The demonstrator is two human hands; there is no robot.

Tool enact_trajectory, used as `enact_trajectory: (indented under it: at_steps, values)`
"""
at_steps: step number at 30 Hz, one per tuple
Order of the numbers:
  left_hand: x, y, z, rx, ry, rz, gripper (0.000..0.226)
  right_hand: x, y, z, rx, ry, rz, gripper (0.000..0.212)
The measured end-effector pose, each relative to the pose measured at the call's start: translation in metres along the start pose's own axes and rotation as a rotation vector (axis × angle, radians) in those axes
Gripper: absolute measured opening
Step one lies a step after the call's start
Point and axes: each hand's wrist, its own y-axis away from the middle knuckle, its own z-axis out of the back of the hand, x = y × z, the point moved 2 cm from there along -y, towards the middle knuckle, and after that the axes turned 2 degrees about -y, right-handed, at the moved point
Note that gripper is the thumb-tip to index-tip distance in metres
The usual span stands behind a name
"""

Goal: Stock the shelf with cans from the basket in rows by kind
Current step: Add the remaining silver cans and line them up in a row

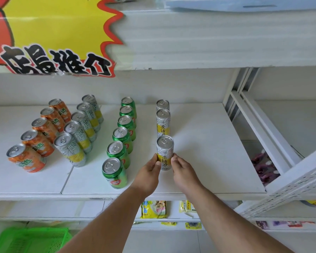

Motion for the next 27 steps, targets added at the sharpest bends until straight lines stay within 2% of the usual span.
enact_trajectory:
  at_steps: [14,21,23,27]
  values:
    - [-0.011,-0.053,0.006,-0.022,0.032,0.059,0.081,0.007,-0.061,0.0,0.03,-0.024,-0.033,0.047]
    - [-0.018,-0.069,0.008,-0.017,0.026,0.068,0.077,0.014,-0.076,0.002,0.048,0.017,-0.028,0.045]
    - [-0.018,-0.072,0.008,-0.011,0.015,0.064,0.079,0.015,-0.077,0.002,0.049,0.023,-0.032,0.04]
    - [-0.017,-0.079,0.011,-0.012,0.01,0.077,0.078,0.015,-0.083,0.001,0.038,0.053,-0.067,0.017]
